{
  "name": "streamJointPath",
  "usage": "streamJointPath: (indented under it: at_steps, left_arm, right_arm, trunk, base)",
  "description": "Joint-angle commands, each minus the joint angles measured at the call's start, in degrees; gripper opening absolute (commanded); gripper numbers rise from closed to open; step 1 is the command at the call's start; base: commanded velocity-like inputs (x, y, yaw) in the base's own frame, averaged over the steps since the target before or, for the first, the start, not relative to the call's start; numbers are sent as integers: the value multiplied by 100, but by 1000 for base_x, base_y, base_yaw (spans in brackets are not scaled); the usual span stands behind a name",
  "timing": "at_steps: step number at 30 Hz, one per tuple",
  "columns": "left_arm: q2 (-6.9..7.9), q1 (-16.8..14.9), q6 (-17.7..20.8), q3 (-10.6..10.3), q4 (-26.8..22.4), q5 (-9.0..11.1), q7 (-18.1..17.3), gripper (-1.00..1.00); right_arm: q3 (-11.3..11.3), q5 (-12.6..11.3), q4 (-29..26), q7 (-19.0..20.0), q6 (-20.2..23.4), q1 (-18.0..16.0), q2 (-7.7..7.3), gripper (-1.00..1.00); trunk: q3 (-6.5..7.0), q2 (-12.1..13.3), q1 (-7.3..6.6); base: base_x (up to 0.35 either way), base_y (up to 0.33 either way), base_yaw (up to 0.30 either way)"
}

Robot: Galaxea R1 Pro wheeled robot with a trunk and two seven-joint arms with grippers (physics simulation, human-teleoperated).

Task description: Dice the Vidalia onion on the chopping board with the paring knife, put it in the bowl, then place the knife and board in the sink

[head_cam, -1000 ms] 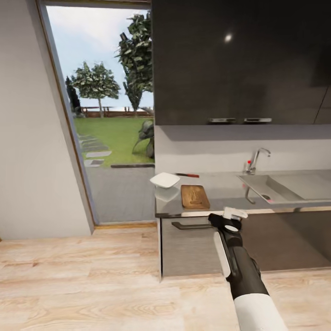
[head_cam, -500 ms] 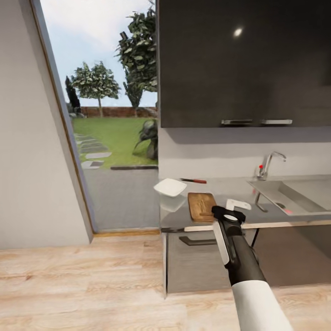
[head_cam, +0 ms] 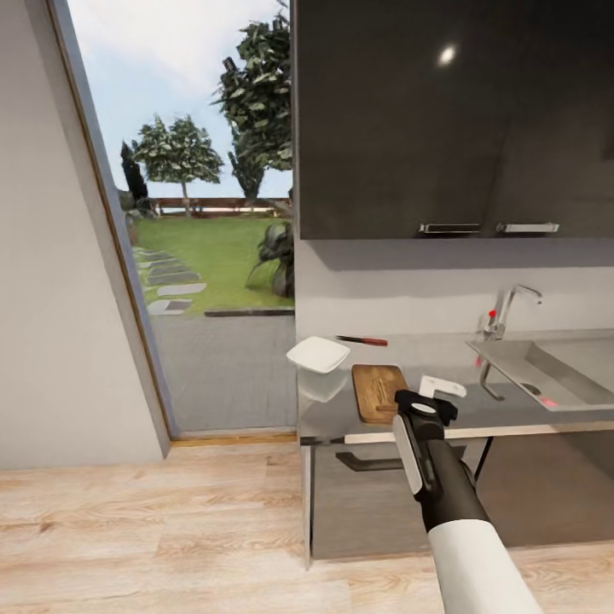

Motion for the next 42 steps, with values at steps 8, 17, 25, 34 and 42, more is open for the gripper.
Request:
streamJointPath:
  at_steps: [8,17,25,34,42]
  left_arm:
    - [-1,3,-7,9,141,6,-3,100]
    - [-1,3,-15,10,181,6,-3,100]
    - [-1,3,-7,10,213,6,-3,100]
    - [-1,3,-1,10,221,6,-3,100]
    - [-1,3,-5,11,281,6,-3,100]
  right_arm:
    - [1,-95,22,-9,30,-1,3,100]
    - [-4,-481,23,-18,40,-1,3,100]
    - [-10,-502,31,-24,49,1,3,100]
    - [-34,-495,77,-34,41,4,3,100]
    - [-98,-495,226,-251,33,7,3,100]
  trunk:
    - [-1,-3,2]
    - [-23,-3,2]
    - [-92,-3,2]
    - [-175,-3,2]
    - [-248,-3,2]
  base:
    - [2,0,0]
    - [106,0,0]
    - [215,20,0]
    - [12,2,0]
    - [0,0,0]
